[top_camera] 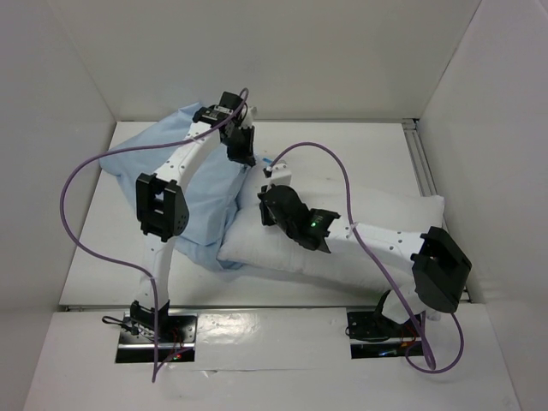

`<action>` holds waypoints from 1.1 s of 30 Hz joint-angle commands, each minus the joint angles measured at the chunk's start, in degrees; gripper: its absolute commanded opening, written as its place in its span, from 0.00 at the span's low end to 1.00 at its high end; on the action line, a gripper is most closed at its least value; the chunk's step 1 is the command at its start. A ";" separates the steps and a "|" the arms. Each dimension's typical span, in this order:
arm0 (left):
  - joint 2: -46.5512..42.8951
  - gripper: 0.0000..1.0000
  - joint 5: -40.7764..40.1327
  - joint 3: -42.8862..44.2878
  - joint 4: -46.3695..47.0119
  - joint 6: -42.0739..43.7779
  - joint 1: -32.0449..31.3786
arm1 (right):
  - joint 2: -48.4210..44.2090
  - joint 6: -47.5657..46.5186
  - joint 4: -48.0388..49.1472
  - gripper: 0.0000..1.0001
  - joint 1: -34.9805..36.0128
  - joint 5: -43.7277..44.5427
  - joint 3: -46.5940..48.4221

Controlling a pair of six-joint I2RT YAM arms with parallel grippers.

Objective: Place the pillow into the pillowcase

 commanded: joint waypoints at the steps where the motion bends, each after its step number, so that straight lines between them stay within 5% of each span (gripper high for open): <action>1: -7.66 0.00 9.58 2.91 3.01 1.11 -2.16 | -0.37 0.55 0.44 0.00 1.43 2.09 2.29; 12: -11.64 0.00 29.34 1.50 8.28 -6.61 -9.72 | -0.37 0.28 1.85 0.00 4.24 10.44 3.35; 17: -9.17 0.01 29.00 -1.40 10.57 -7.77 -11.65 | -0.37 2.22 2.64 0.00 4.24 18.34 2.04; 20: -9.43 0.49 28.15 -0.88 9.17 -7.77 -11.04 | -0.37 2.92 3.34 0.00 4.24 20.99 0.02; 21: -9.43 0.72 27.09 -0.87 8.12 -7.25 -10.34 | -0.37 2.92 4.39 0.00 4.24 21.00 -0.51; 26: -14.17 0.99 25.15 -0.35 5.66 -5.76 -4.19 | -0.90 2.40 4.93 0.00 4.24 20.39 -1.31; 31: -20.23 0.92 19.46 -2.80 4.16 -3.56 0.74 | -0.90 2.40 4.93 0.00 4.24 19.85 -1.83; 32: -23.38 0.87 18.39 -4.29 4.16 -3.55 1.26 | -0.90 2.40 4.93 0.00 4.24 19.85 -1.83; 33: -25.24 0.66 17.08 -8.48 4.16 -2.77 1.27 | -0.90 2.40 4.93 0.00 4.24 19.85 -1.83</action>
